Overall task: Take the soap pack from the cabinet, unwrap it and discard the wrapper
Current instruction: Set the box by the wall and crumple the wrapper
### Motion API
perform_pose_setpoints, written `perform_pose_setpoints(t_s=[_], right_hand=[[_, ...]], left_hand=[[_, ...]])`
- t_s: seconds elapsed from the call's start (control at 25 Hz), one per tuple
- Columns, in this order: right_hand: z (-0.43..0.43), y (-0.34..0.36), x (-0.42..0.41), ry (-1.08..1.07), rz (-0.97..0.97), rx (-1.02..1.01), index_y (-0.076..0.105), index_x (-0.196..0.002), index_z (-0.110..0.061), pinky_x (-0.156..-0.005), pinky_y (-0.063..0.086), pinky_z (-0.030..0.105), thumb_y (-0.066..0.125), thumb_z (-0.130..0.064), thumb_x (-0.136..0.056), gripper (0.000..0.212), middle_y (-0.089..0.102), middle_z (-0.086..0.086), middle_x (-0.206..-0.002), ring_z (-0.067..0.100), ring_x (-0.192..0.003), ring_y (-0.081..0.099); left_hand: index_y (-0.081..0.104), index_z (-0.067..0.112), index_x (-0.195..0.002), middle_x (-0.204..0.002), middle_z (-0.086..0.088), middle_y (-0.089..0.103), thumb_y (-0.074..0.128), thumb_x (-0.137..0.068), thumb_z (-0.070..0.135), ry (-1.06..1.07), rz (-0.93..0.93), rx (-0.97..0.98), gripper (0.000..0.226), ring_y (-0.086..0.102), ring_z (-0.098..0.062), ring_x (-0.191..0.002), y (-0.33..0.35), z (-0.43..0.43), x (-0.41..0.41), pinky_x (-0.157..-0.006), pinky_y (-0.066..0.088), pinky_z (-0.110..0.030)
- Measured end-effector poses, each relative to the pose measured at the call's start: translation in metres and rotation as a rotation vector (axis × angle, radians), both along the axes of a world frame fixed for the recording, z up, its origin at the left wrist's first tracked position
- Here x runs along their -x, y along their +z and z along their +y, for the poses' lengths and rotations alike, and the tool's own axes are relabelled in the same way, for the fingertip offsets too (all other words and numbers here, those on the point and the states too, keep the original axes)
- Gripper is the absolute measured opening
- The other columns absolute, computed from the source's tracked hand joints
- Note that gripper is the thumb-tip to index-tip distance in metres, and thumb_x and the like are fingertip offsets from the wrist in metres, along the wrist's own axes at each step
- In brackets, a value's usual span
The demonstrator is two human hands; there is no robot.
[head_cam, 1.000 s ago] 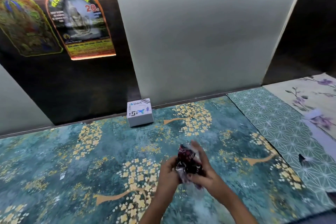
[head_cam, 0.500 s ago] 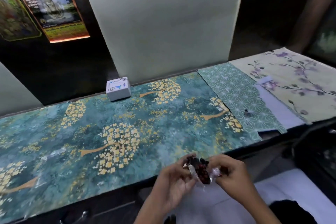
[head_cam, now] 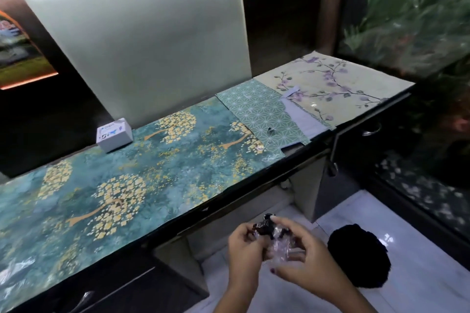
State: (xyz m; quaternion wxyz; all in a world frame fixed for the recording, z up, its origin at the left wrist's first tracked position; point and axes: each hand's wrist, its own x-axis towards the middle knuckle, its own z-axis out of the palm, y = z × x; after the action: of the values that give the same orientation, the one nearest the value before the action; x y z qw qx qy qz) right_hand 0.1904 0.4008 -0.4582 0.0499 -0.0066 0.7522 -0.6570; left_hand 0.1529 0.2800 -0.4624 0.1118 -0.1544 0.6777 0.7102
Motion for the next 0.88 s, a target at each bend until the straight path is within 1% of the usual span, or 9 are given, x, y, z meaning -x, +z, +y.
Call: perform_pose_setpoints(t_s=[0.12, 0.2, 0.32, 0.44, 0.52, 0.6, 0.68, 0.8, 0.88], right_hand=[[0.025, 0.001, -0.006, -0.156, 0.095, -0.137, 0.067, -0.094, -0.044, -0.078, 0.053, 0.016, 0.085, -0.021, -0.050, 0.052, 0.059, -0.028, -0.111, -0.002, -0.095, 0.062], [0.053, -0.004, -0.012, -0.250, 0.032, -0.070, 0.072, -0.082, -0.041, -0.071, 0.055, 0.019, 0.090, -0.017, -0.041, 0.051, 0.067, -0.026, -0.101, 0.004, -0.087, 0.067], [0.087, -0.018, -0.016, -0.325, -0.045, 0.011, 0.072, -0.060, -0.036, -0.060, 0.051, 0.011, 0.088, -0.032, -0.024, 0.039, 0.073, -0.020, -0.082, 0.001, -0.071, 0.067], [0.104, -0.042, -0.014, -0.409, -0.095, 0.016, 0.058, -0.044, -0.018, -0.050, 0.043, 0.007, 0.085, 0.007, -0.043, 0.037, 0.065, -0.010, -0.053, -0.002, -0.050, 0.054], [0.114, -0.067, -0.008, -0.494, -0.153, 0.065, 0.047, -0.043, -0.008, -0.043, 0.037, 0.006, 0.073, 0.020, -0.055, 0.040, 0.056, -0.007, -0.039, -0.004, -0.042, 0.047], [0.130, -0.096, 0.000, -0.589, -0.236, 0.088, 0.047, -0.045, -0.008, -0.039, 0.035, 0.007, 0.068, 0.024, -0.057, 0.041, 0.052, -0.005, -0.035, -0.004, -0.038, 0.046], [0.143, -0.128, 0.010, -0.641, -0.267, 0.074, 0.056, -0.056, -0.016, -0.045, 0.041, 0.008, 0.067, 0.018, -0.059, 0.036, 0.059, -0.007, -0.048, -0.002, -0.051, 0.054], [0.154, -0.176, 0.031, -0.672, -0.290, 0.016, 0.056, -0.089, -0.028, -0.066, 0.045, 0.002, 0.053, 0.016, -0.076, 0.047, 0.062, -0.016, -0.091, 0.001, -0.082, 0.061], [0.167, -0.211, 0.044, -0.682, -0.356, 0.168, 0.051, -0.106, -0.023, -0.063, 0.048, 0.007, 0.045, 0.019, -0.080, 0.050, 0.060, -0.005, -0.105, -0.003, -0.080, 0.062]], left_hand=[[0.062, 0.000, -0.064, -0.048, -0.008, 0.063, 0.043, -0.075, -0.023, -0.112, -0.202, -0.314, 0.031, 0.057, -0.012, -0.040, 0.007, 0.029, -0.009, -0.038, 0.047, -0.017], [0.064, 0.002, -0.066, -0.051, -0.004, 0.064, 0.051, -0.076, -0.013, -0.234, -0.226, -0.258, 0.022, 0.060, -0.011, -0.046, 0.002, 0.044, -0.008, -0.041, 0.048, -0.017], [0.066, 0.013, -0.054, -0.042, 0.007, 0.063, 0.061, -0.058, 0.019, -0.418, -0.240, -0.023, 0.010, 0.054, -0.007, -0.051, -0.010, 0.058, -0.004, -0.044, 0.039, -0.016], [0.067, 0.013, -0.054, -0.045, 0.009, 0.060, 0.064, -0.062, 0.020, -0.539, -0.170, 0.001, 0.011, 0.052, -0.003, -0.046, -0.024, 0.074, 0.006, -0.046, 0.039, -0.014], [0.071, 0.014, -0.054, -0.045, 0.012, 0.060, 0.067, -0.075, 0.007, -0.701, -0.119, 0.038, 0.023, 0.052, 0.000, -0.045, -0.034, 0.087, 0.019, -0.050, 0.044, -0.012], [0.070, 0.013, -0.052, -0.041, 0.010, 0.062, 0.064, -0.077, -0.004, -0.773, -0.162, 0.070, 0.031, 0.054, 0.000, -0.041, -0.052, 0.108, 0.039, -0.048, 0.046, -0.012], [0.066, 0.016, -0.047, -0.038, 0.007, 0.062, 0.068, -0.073, -0.005, -0.724, -0.197, 0.114, 0.034, 0.055, -0.003, -0.040, -0.081, 0.133, 0.055, -0.046, 0.047, -0.014], [0.068, 0.015, -0.050, -0.038, 0.006, 0.062, 0.077, -0.066, 0.001, -0.556, -0.141, 0.233, 0.023, 0.057, -0.005, -0.042, -0.137, 0.177, 0.069, -0.048, 0.047, -0.015], [0.072, 0.014, -0.059, -0.044, 0.007, 0.065, 0.076, -0.066, 0.003, -0.502, -0.076, 0.314, 0.014, 0.059, -0.001, -0.046, -0.173, 0.204, 0.077, -0.051, 0.049, -0.013]])
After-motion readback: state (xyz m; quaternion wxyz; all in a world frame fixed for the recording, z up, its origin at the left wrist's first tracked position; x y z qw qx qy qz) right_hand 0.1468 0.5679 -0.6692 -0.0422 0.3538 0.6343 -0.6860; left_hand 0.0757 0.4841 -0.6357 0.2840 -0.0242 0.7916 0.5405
